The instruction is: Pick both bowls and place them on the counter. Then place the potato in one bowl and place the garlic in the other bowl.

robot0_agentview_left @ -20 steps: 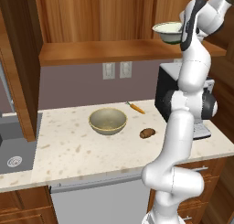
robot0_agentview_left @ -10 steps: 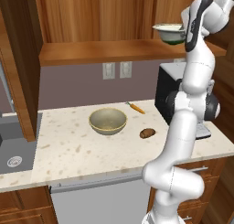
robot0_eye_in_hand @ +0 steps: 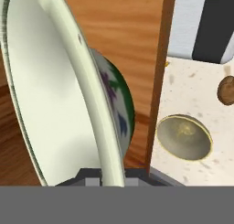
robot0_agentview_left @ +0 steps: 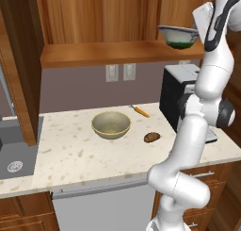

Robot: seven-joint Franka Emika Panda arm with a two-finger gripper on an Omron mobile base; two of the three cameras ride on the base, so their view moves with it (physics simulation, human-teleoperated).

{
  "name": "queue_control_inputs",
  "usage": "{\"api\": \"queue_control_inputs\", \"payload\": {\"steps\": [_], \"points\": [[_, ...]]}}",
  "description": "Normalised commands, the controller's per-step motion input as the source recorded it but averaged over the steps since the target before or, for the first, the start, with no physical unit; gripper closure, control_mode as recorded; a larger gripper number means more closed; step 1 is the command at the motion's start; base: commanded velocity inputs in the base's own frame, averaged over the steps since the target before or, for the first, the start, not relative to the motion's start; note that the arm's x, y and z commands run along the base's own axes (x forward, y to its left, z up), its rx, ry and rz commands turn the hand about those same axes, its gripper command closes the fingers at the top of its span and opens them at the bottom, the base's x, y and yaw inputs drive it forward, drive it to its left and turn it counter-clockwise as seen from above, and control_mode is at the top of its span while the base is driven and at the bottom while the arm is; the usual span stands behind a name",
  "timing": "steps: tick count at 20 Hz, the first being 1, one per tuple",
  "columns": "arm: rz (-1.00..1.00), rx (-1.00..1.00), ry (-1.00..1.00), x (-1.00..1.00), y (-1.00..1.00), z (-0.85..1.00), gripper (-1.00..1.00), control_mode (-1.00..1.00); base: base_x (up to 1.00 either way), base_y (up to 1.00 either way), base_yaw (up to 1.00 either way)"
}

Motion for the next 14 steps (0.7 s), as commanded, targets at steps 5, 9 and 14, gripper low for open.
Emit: {"api": "queue_control_inputs", "payload": {"steps": [5, 9, 14], "points": [[0.00, 0.00, -0.15, -0.69, 0.54, -0.62, 1.00, -1.00, 0.00, 0.00, 0.00], [0.00, 0.00, -0.21, -0.71, 0.52, -0.70, 1.00, -1.00, 0.00, 0.00, 0.00], [0.00, 0.02, -0.25, -0.87, 0.44, -0.60, 1.00, -1.00, 0.00, 0.00, 0.00]]}}
